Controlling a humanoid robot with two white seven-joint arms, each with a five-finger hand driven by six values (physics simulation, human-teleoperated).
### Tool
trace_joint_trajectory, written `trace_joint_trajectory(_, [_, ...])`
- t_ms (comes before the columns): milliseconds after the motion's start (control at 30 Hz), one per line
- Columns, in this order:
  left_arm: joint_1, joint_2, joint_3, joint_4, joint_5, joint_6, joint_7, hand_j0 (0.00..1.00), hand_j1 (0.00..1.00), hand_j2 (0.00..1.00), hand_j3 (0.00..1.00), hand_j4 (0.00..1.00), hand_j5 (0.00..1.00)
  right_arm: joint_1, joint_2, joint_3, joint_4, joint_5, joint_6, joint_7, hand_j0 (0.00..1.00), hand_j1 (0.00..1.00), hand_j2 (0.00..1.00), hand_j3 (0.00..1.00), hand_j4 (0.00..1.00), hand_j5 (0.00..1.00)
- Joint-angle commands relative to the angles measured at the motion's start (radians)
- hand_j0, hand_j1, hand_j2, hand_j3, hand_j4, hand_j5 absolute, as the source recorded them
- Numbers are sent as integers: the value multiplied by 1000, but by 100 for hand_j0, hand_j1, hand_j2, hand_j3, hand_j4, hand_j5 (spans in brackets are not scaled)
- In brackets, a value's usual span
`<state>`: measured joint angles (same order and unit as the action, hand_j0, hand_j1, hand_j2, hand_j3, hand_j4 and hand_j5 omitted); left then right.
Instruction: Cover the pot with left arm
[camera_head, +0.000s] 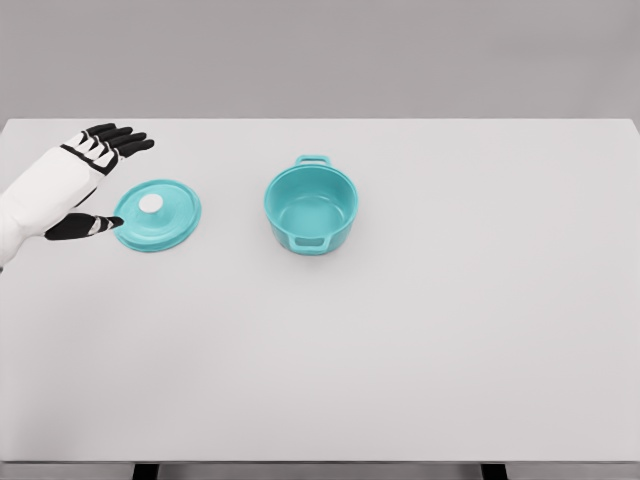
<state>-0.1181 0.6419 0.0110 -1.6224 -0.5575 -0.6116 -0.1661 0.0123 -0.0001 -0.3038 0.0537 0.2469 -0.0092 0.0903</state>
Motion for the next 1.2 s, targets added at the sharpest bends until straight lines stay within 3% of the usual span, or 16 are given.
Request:
trace_joint_trajectory(0, [0, 1, 0, -1, 5, 1, 2, 100, 100, 100, 100, 100, 100, 0, 0, 0, 0, 0, 0, 0, 100, 100, 100, 100, 100, 100])
trace_joint_trajectory(233, [-15, 2, 1, 24, 4, 1, -3, 100, 100, 100, 100, 100, 100, 0, 0, 0, 2, 0, 0, 0, 100, 100, 100, 100, 100, 100])
trace_joint_trajectory(267, [-26, 15, -6, 52, 4, 1, -44, 100, 100, 100, 100, 100, 100, 0, 0, 0, 2, 0, 0, 0, 100, 100, 100, 100, 100, 100])
trace_joint_trajectory(333, [-51, 82, -5, 68, 22, 1, -277, 100, 100, 100, 100, 100, 100, 0, 0, 0, 2, 0, 0, 0, 100, 100, 100, 100, 100, 100])
trace_joint_trajectory(367, [-58, 82, -5, 68, 39, 1, -354, 100, 100, 100, 100, 100, 100, 0, 0, 0, 0, 0, 0, 0, 100, 100, 100, 100, 100, 100])
trace_joint_trajectory(433, [-72, 94, -6, 65, 73, 1, -437, 100, 100, 100, 100, 100, 100, 0, 0, 0, 0, 0, 0, 0, 100, 100, 100, 100, 100, 100])
trace_joint_trajectory(467, [-74, 107, -6, 67, 74, 1, -440, 100, 100, 100, 100, 100, 100, 0, 0, 0, 0, 0, 0, 0, 100, 100, 100, 100, 100, 100])
trace_joint_trajectory(600, [-101, 121, -19, 67, 110, 1, -440, 77, 77, 77, 77, 77, 77, 0, 0, 0, 2, 0, 0, 0, 100, 100, 100, 100, 100, 100])
trace_joint_trajectory(800, [-215, 119, -125, 139, 103, 1, -441, 75, 75, 75, 75, 75, 75, 0, 0, 0, 0, 0, 0, 0, 100, 100, 100, 100, 100, 100])
trace_joint_trajectory(967, [-255, 107, -169, 157, 97, 1, -441, 75, 75, 75, 75, 75, 75, 0, 0, 0, 0, 0, 0, 0, 100, 100, 100, 100, 100, 100])
trace_joint_trajectory(1067, [-322, 101, -241, 223, 96, 1, -441, 74, 74, 74, 74, 74, 74, 0, 0, 0, 0, 0, 0, 0, 100, 100, 100, 100, 100, 100])
trace_joint_trajectory(1167, [-333, 82, -258, 246, 96, 1, -441, 73, 73, 73, 73, 73, 73, 0, 0, 0, 0, 0, 0, 0, 100, 100, 100, 100, 100, 100])
